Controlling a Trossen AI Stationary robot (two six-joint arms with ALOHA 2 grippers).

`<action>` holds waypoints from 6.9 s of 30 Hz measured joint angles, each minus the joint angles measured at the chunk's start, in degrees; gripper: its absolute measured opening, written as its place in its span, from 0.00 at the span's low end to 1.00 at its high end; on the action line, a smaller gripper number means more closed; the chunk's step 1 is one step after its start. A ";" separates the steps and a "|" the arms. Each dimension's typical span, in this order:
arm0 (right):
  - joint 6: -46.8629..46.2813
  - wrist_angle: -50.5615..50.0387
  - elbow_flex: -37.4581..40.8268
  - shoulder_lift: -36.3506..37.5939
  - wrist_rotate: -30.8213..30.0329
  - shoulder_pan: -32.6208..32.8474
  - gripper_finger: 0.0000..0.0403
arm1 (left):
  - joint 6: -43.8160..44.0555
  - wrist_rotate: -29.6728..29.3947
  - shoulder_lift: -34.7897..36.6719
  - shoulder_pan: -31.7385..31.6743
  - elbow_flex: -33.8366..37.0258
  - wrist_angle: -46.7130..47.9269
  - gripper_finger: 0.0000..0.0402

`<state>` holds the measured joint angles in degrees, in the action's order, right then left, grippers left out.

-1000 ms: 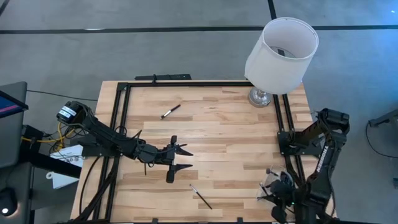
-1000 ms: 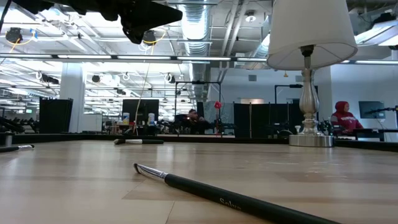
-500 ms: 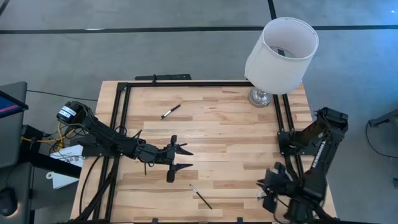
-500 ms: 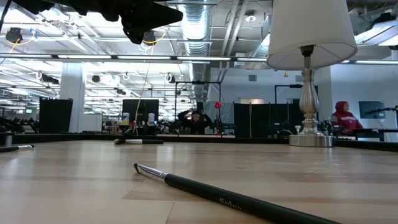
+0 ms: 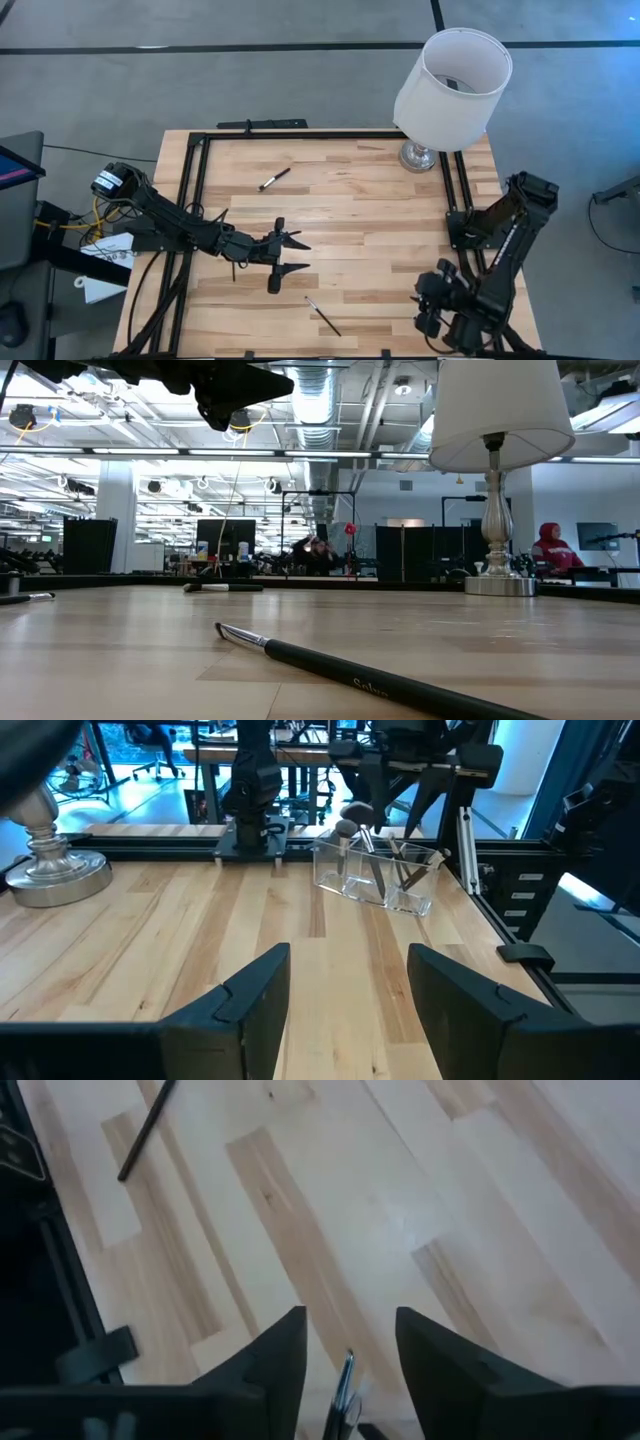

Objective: Pick & Place Makeup Brushes
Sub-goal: Adjust the brushes in the transparent organizer, then put the black eyeshadow brush into the transparent organizer

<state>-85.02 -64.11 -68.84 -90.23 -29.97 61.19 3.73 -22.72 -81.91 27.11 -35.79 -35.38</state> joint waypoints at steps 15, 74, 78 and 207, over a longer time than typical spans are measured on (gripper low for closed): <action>0.60 -0.19 1.75 -2.80 3.05 0.68 0.23 | 0.02 0.02 0.00 0.00 0.00 0.02 0.50; 1.29 -4.58 -9.40 -4.39 -20.97 5.19 0.16 | 0.02 -2.58 0.96 -0.26 0.00 1.86 0.50; 6.40 -0.95 -9.27 -4.66 -23.18 1.75 0.16 | 1.61 -2.64 3.76 0.21 -0.01 7.08 0.50; 7.25 -10.13 -29.57 -24.53 -14.42 -7.59 0.00 | 10.39 -14.04 21.18 21.14 2.91 27.43 0.50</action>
<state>-77.77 -74.24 -98.41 -114.76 -44.39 53.60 14.12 -36.76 -60.73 48.25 -32.88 -7.94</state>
